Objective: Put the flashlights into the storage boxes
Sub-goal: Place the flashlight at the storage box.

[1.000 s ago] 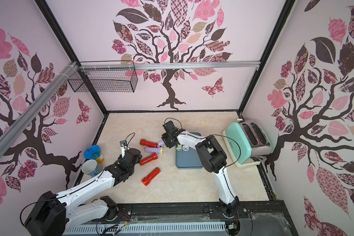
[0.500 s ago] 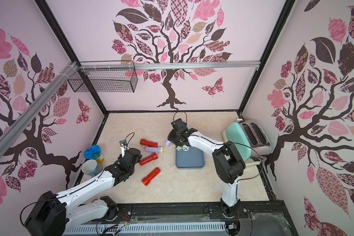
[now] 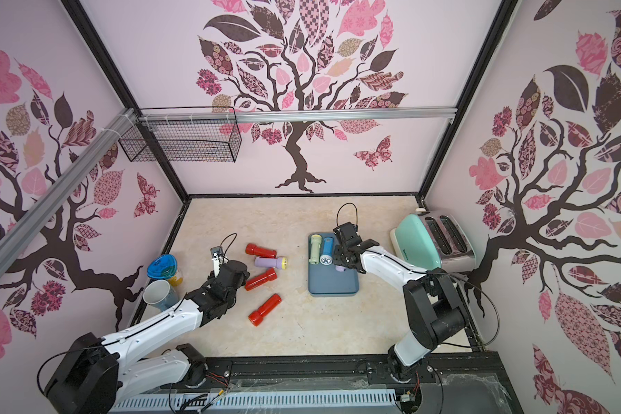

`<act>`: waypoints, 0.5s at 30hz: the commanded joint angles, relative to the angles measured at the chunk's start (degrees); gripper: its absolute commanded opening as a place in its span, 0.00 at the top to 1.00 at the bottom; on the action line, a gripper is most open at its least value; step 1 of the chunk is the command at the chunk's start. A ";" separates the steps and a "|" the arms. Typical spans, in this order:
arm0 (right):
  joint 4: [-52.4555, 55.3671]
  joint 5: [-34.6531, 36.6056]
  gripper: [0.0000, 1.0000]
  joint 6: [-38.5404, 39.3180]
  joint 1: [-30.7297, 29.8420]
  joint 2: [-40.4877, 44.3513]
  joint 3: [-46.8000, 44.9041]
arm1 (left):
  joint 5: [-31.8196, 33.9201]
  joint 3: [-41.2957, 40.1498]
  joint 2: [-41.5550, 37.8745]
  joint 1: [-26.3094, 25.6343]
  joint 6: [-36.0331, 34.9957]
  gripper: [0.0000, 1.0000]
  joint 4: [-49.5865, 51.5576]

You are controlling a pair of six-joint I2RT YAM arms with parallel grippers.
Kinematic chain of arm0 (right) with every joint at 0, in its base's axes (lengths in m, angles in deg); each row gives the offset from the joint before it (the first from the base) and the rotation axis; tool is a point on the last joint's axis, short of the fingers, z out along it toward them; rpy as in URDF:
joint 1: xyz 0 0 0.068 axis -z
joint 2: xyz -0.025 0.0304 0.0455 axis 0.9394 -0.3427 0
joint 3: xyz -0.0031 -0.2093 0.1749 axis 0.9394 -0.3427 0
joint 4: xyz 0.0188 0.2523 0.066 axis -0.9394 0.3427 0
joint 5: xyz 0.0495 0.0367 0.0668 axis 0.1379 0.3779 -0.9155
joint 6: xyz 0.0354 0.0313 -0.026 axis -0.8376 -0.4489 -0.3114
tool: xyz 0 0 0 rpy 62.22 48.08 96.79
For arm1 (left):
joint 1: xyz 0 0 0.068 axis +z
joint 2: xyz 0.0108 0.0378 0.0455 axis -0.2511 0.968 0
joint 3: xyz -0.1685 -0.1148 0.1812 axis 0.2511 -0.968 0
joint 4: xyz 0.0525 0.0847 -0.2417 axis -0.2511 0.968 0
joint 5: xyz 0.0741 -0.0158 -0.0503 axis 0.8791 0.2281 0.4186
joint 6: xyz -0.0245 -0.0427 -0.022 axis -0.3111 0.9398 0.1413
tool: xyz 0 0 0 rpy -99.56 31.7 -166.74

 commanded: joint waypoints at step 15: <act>8.22 -0.01 0.62 5.08 -0.07 -17.70 17.00 | -0.87 -0.11 1.35 0.16 -0.59 0.52 -0.93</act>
